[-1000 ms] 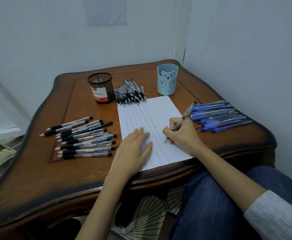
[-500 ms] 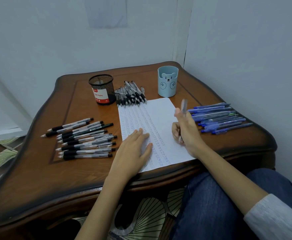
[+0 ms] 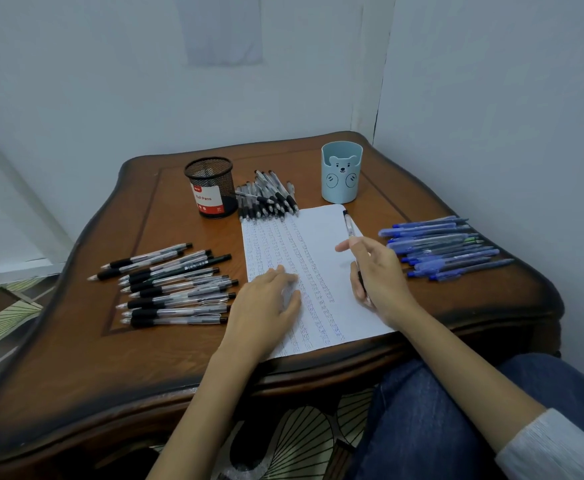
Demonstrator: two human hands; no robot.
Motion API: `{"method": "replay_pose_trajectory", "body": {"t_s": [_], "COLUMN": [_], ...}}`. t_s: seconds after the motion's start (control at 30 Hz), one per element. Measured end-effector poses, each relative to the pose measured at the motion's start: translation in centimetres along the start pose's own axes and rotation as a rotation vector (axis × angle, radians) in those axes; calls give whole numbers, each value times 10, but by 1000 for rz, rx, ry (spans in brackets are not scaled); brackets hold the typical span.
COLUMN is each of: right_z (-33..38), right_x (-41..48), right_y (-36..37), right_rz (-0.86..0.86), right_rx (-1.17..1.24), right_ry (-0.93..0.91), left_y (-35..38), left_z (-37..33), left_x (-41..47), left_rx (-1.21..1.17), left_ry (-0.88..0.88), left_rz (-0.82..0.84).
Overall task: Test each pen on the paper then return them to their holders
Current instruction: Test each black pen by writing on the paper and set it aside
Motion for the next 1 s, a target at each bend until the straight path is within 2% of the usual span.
{"method": "replay_pose_trajectory", "body": {"t_s": [0.1, 0.23, 0.33, 0.4, 0.53, 0.6, 0.77, 1.0], "right_z": [-6, -16, -13, -6, 14, 19, 26, 31], "right_x": [3, 16, 30, 43, 82, 102, 148, 196], "right_y": [4, 9, 12, 19, 32, 38, 56, 98], "right_rz": [21, 66, 77, 113, 144, 121, 57, 82], "right_rx": [-14, 61, 14, 27, -238, -274, -369, -553], "right_ry": [64, 240, 280, 256, 89, 42, -53, -137], "left_y": [-6, -11, -13, -14, -15, -15, -13, -11], "left_z": [6, 21, 37, 47, 55, 57, 60, 63], "left_x": [14, 35, 49, 57, 61, 60, 62, 68], "left_rx": [22, 108, 137, 119, 39, 27, 15, 6], "left_ry": [-1, -18, -43, -54, -59, -54, -34, -11], "left_rz": [22, 93, 135, 142, 115, 88, 69, 38]}}
Point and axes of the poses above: each hand's wrist, its own x-axis towards the middle knuckle, its own y-axis out of the palm, z = x × y, the point moved 8 cm from there along x, towards the middle knuckle, and after that the axes turned 4 degrees about x, right-handed, at the moved point
